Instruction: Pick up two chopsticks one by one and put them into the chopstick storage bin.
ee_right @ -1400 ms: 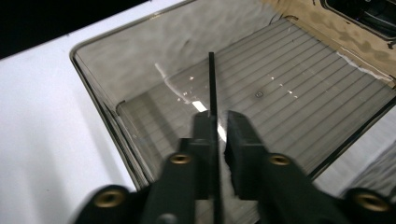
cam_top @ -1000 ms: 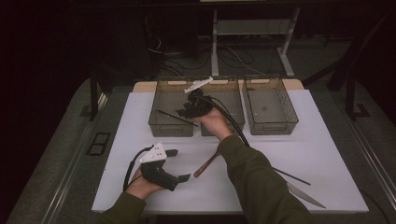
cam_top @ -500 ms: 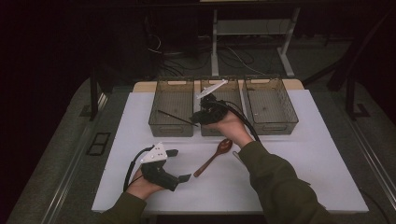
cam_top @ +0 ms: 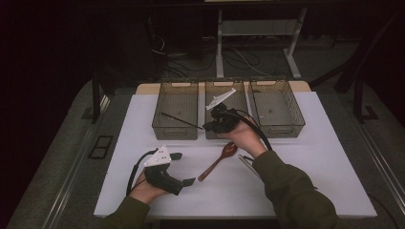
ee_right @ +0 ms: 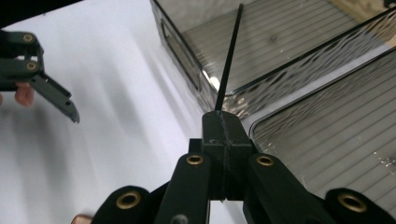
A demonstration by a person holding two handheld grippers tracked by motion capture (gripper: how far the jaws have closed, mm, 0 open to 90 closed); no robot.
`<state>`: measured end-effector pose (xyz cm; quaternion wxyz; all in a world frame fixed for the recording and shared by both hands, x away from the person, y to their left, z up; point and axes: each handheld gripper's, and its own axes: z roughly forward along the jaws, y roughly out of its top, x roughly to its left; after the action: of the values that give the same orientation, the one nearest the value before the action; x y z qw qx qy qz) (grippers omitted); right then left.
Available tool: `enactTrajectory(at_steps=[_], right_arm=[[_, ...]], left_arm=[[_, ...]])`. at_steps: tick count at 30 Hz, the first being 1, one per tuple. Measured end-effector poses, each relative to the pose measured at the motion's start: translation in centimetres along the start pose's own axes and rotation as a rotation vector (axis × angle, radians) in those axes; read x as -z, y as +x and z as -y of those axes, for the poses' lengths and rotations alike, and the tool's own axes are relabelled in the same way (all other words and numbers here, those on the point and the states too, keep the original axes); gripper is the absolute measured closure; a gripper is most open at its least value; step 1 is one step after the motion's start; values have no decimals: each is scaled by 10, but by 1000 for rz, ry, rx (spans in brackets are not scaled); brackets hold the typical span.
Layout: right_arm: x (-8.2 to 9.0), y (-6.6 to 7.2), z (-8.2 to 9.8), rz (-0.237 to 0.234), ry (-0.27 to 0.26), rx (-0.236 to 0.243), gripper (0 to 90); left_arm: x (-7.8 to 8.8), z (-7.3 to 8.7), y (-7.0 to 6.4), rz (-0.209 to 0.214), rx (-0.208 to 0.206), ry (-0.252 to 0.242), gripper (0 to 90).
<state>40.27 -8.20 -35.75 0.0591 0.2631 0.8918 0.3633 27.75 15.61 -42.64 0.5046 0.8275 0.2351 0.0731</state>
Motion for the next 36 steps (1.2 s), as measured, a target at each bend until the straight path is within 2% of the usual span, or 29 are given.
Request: enactTrajectory(at_steps=[4, 14, 22, 25, 28, 36], right_arm=[[-5, -1, 0, -7, 5, 5, 888], [-22, -4, -3, -20, -9, -22, 888], [-7, 3, 0, -38, -39, 3, 888], [-5, 6, 0, -26, -35, 22, 888], [-4, 3, 1, -12, -31, 16, 888], [-3, 3, 2, -10, -30, 2, 887]], left_arm=[[0, 0, 0, 1, -3, 1, 0], [0, 0, 0, 2, 0, -2, 0], [0, 0, 0, 2, -5, 1, 0], [0, -1, -1, 1, -6, 2, 0], [0, -1, 0, 1, -5, 2, 0], [0, -1, 0, 2, -6, 3, 0]])
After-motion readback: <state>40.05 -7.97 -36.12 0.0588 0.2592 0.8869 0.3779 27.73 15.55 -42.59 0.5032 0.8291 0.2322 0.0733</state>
